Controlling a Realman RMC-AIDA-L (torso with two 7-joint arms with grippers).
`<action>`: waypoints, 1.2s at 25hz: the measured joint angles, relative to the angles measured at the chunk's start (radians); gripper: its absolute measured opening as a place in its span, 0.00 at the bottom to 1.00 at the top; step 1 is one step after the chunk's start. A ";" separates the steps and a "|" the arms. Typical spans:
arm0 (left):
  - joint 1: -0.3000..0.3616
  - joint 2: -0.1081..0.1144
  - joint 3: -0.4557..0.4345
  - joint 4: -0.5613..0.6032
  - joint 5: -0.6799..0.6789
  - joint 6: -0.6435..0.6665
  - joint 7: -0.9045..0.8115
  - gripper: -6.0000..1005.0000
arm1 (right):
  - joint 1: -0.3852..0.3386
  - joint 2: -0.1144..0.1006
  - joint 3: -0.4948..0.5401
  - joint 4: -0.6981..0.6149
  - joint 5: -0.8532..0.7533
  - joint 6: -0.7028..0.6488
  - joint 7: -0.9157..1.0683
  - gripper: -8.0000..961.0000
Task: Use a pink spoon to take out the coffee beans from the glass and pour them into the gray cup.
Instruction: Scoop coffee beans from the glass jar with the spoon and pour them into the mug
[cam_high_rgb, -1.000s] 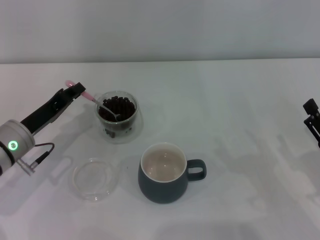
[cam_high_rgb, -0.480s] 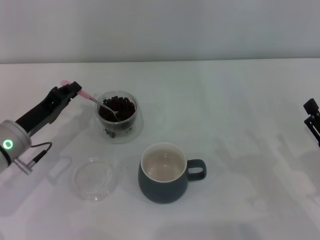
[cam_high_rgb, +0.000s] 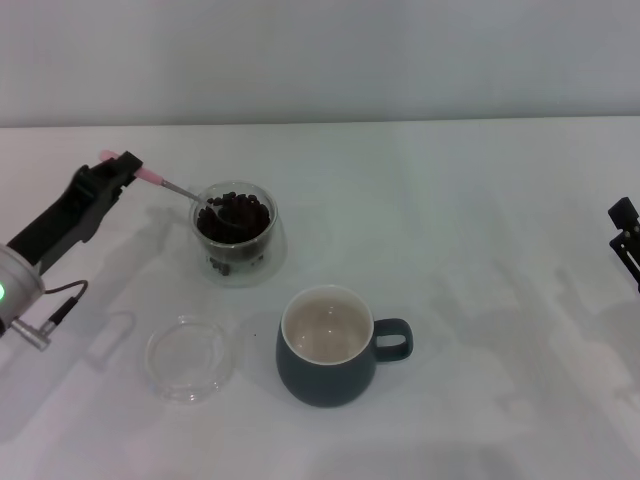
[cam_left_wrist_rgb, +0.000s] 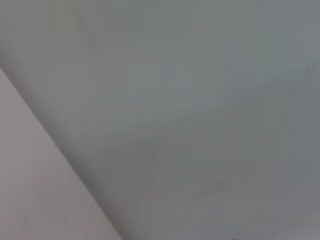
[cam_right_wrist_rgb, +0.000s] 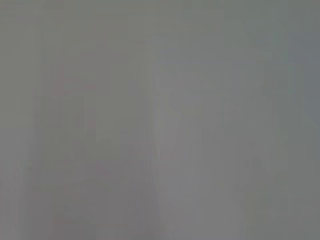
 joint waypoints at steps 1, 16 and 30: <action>0.005 0.001 0.000 0.000 -0.007 -0.012 0.000 0.14 | 0.000 0.000 0.000 0.000 0.000 0.000 0.000 0.88; 0.024 0.004 0.011 0.002 0.105 -0.241 -0.140 0.14 | 0.002 0.000 -0.001 -0.012 -0.007 0.000 0.000 0.88; -0.020 0.000 0.008 0.015 0.347 -0.320 0.040 0.14 | 0.001 0.000 -0.012 -0.013 -0.009 0.000 0.000 0.88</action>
